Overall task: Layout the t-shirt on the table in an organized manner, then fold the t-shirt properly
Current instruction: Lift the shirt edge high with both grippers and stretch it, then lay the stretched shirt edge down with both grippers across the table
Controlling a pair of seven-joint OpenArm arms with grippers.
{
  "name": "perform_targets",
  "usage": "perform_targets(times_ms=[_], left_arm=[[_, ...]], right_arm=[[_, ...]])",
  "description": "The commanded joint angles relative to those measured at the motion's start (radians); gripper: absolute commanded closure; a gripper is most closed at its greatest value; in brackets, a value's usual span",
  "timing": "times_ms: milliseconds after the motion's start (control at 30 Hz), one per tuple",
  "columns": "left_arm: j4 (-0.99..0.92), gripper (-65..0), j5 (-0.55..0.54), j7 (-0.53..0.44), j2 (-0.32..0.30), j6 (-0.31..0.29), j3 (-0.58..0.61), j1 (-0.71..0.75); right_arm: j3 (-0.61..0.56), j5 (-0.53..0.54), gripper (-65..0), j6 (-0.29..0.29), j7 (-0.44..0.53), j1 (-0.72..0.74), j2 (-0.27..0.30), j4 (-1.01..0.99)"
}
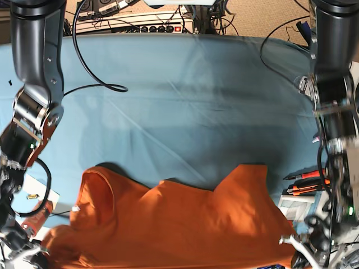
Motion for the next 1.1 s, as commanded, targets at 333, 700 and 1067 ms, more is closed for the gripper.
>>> perform_targets(times_ms=[333, 700, 1067], left_arm=[[-0.024, 0.0, -0.054, 0.303, -0.037, 0.014, -0.008, -0.217], [0.014, 0.0, -0.272, 0.474, -0.121, 0.003, -0.01, -0.016], [0.224, 0.0, -0.271, 0.472, -0.186, 0.003, -0.059, 0.265]], right_arm=[[-0.065, 0.079, 0.0, -0.013, -0.151, 0.096, 0.038, 0.106], [-0.063, 0.292, 0.0, -0.013, -0.405, 0.014, 0.074, 0.184], [-0.057, 0.313, 0.0, -0.052, -0.54, -0.327, 0.074, 0.605]])
